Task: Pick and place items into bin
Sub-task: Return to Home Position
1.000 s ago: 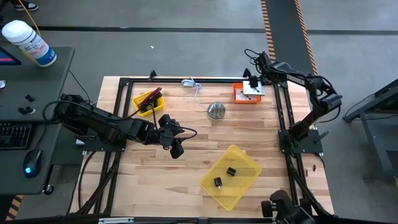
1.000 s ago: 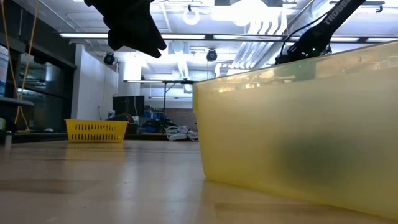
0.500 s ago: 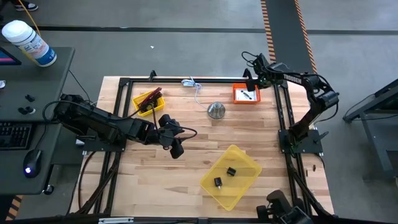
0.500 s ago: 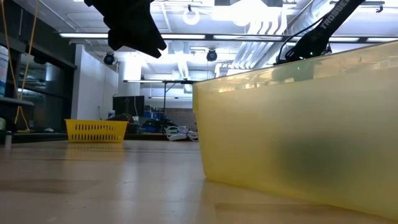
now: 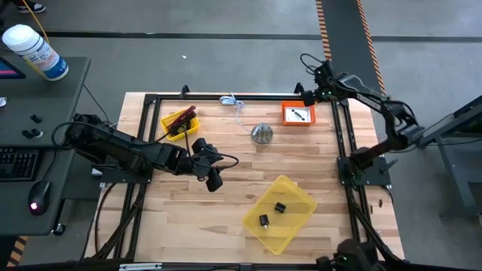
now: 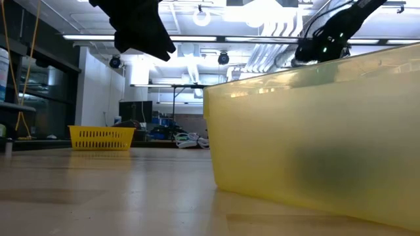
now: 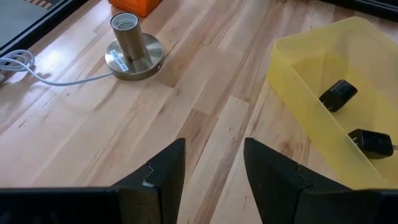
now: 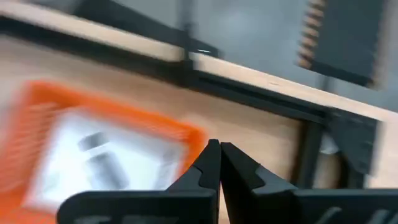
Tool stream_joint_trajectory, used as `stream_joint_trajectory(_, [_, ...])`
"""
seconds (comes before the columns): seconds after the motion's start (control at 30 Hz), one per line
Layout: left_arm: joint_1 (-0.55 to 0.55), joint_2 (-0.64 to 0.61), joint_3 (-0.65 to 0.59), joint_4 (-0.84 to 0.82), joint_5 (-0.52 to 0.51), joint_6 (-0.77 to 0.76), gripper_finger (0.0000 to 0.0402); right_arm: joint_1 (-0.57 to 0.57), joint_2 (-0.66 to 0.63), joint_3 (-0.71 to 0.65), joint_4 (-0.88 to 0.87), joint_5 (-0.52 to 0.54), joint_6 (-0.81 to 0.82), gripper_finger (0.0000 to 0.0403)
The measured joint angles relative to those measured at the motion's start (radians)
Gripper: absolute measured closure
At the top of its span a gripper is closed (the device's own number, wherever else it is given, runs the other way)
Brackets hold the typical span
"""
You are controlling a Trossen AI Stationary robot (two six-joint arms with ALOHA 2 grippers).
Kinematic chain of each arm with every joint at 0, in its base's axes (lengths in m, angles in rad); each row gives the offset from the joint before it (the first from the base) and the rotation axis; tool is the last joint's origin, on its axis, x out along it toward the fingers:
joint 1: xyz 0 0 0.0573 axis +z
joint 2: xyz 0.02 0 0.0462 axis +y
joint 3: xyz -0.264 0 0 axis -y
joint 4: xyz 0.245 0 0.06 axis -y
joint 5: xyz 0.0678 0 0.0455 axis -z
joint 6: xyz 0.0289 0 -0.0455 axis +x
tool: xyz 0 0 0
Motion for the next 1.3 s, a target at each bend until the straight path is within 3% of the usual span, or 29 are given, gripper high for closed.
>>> stream_joint_trajectory(0.27, [0.045,0.000,0.000,0.004,0.005,0.040,0.0252,0.056,-0.188,0.000,-0.015,-0.477,-0.039,0.0402])
stream_joint_trajectory(0.53, [0.125,0.000,0.000,0.115,0.087,0.126,0.0252,0.250,-0.313,0.000,-0.022,-0.592,-0.040,0.0402])
stream_joint_trajectory(0.73, [0.147,0.000,0.000,0.192,0.122,0.181,0.0252,0.427,-0.320,0.000,-0.023,-0.757,-0.038,0.0402])
stream_joint_trajectory(0.97, [0.145,0.000,0.000,0.250,0.141,0.235,0.0252,0.661,-0.319,0.000,0.020,-0.768,-0.036,0.0402])
stream_joint_trajectory(1.1, [0.158,0.000,0.000,0.293,0.173,0.226,0.0252,0.734,-0.319,0.000,0.057,-0.767,-0.034,0.0402])
stream_joint_trajectory(1.3, [0.209,0.000,0.000,0.391,0.276,0.217,0.0278,0.768,-0.319,0.000,0.057,-0.621,-0.057,0.0402])
